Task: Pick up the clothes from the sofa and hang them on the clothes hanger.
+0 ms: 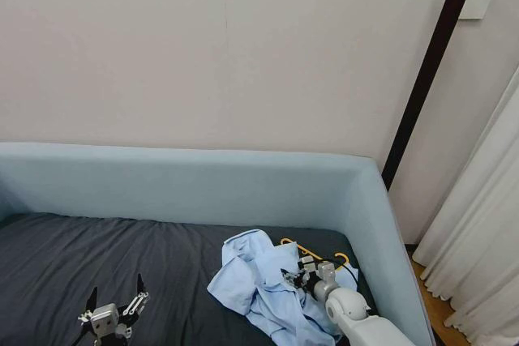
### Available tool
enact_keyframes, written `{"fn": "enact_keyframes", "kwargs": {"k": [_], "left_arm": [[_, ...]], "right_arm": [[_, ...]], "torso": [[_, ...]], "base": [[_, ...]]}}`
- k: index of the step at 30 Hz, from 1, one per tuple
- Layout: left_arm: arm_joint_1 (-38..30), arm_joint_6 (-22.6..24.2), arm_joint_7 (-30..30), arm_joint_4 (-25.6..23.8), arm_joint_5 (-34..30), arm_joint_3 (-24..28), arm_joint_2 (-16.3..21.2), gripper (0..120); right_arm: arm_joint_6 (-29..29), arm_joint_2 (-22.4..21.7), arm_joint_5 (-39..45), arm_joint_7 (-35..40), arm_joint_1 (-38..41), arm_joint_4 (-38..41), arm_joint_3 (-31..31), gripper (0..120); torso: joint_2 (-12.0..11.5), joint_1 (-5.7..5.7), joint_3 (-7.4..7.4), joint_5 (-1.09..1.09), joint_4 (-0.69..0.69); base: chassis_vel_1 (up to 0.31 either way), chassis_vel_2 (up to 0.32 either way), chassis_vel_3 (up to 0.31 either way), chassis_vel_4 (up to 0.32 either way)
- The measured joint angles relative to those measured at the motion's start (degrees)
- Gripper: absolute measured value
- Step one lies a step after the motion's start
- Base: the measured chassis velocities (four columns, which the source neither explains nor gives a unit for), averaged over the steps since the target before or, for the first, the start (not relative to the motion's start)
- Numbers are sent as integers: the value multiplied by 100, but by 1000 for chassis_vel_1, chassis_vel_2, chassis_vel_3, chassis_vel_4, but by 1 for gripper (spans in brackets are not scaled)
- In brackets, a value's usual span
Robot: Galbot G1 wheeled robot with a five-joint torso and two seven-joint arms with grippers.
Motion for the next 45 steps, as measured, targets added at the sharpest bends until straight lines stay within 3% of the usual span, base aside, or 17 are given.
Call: {"fn": "enact_keyframes", "kwargs": {"k": [15,20,24,35,45], "left_arm": [[52,-86,1,-1,48,39,-67,100],[29,-113,1,52,48,62,-67,100],[6,-121,1,82,48,81,-65,100],[-26,-143,0,97,22,105,-23,100],[-20,-155,-3,77,-72,70,71,100]], "right_arm": [[1055,10,479,392,-180,443,-2,2],[1622,11,974,351,-168,558,28,0],[1753,-23,1217,260,-167,695,68,0],[2361,-319,3243,-1125,379,1312,310,0],[2142,-731,4360,-468,1059,2715,303,0]], "torso": [[0,0,0,0,0],[0,0,0,1,0],[0,0,0,0,0],[0,0,0,1,0],[1,0,0,1,1]], "base": [[0,0,0,0],[0,0,0,0],[0,0,0,0],[0,0,0,0],[0,0,0,0]]}}
